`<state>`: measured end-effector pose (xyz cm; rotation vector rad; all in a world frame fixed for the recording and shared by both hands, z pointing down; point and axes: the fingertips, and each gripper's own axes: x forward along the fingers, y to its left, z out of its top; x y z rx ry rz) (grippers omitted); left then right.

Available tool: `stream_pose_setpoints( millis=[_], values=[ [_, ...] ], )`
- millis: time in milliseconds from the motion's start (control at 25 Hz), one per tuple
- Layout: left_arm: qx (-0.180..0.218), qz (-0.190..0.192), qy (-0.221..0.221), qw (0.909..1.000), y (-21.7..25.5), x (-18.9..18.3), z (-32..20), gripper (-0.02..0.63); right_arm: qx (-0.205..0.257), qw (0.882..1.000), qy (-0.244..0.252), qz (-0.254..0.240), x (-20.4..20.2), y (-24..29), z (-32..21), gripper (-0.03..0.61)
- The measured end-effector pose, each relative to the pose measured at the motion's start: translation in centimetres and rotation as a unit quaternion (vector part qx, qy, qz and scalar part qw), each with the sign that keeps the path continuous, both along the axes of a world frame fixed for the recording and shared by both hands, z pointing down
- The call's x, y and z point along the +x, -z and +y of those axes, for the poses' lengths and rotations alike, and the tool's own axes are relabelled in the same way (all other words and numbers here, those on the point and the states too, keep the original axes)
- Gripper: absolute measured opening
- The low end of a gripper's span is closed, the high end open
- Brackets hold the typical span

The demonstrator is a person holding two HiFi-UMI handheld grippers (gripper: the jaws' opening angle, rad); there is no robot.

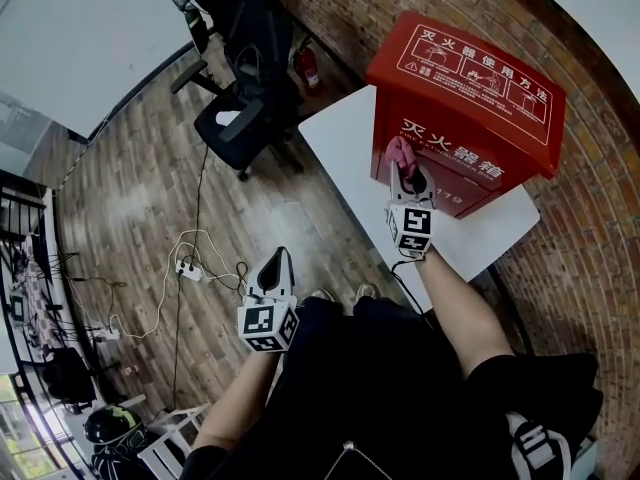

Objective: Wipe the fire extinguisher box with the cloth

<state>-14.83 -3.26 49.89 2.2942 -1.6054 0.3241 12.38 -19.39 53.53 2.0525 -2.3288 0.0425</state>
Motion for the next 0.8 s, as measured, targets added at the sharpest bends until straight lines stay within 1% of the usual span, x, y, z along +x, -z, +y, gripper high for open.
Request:
stream_pose_setpoints(
  millis=[800],
  values=[
    [-0.002,0.006,-0.039,0.9992,0.1,1.7,-0.7,0.028,-0.012,0.999,-0.034,0.013,4.3,-0.4,2.8,0.11]
  ],
)
